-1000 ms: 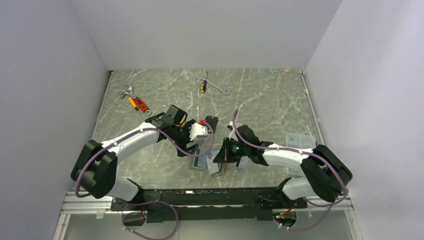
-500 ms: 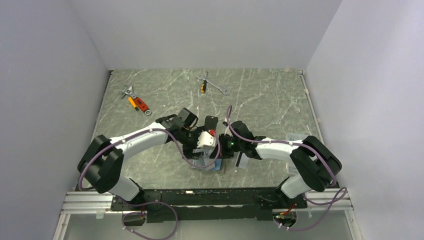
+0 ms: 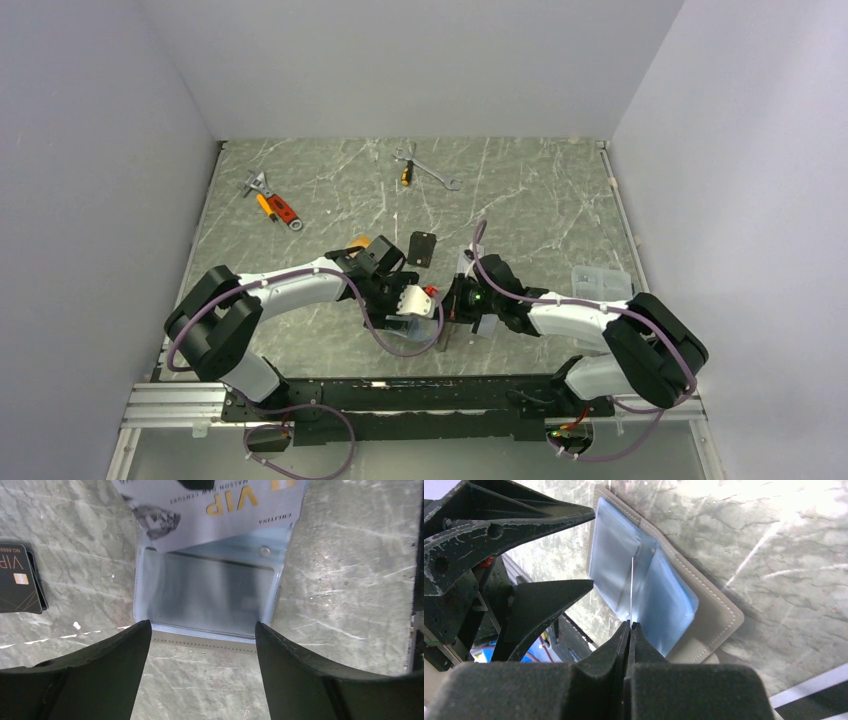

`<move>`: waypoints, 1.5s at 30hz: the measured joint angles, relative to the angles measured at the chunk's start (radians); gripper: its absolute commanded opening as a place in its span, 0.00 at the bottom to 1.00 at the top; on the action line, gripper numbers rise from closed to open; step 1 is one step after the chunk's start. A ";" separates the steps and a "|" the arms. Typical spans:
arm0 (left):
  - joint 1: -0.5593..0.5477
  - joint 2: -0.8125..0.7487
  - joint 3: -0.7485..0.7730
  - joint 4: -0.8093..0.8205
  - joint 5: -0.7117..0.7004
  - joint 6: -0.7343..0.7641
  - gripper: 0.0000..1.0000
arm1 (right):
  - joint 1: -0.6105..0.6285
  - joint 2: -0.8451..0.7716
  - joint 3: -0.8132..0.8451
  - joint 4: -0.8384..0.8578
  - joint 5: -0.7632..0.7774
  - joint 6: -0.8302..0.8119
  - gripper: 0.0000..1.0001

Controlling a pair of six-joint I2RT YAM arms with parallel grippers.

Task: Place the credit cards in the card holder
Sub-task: Insert the credit card into the card holder.

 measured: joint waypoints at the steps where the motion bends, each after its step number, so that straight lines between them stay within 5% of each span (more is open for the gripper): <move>1: -0.002 0.000 -0.001 0.002 -0.011 0.006 0.82 | 0.000 -0.010 -0.009 0.002 0.006 0.004 0.00; 20: -0.032 0.041 0.064 -0.213 0.107 0.005 0.82 | 0.000 0.085 0.103 -0.042 0.074 -0.033 0.00; 29: -0.034 -0.025 0.064 -0.273 0.104 -0.001 0.92 | 0.000 0.114 0.127 -0.043 0.071 -0.050 0.00; 32: -0.034 -0.088 0.065 -0.256 0.061 0.000 0.99 | 0.000 0.113 0.127 -0.043 0.069 -0.049 0.00; 45: -0.130 -0.154 -0.103 -0.024 -0.146 0.125 0.99 | 0.009 0.102 0.093 0.006 0.043 -0.012 0.00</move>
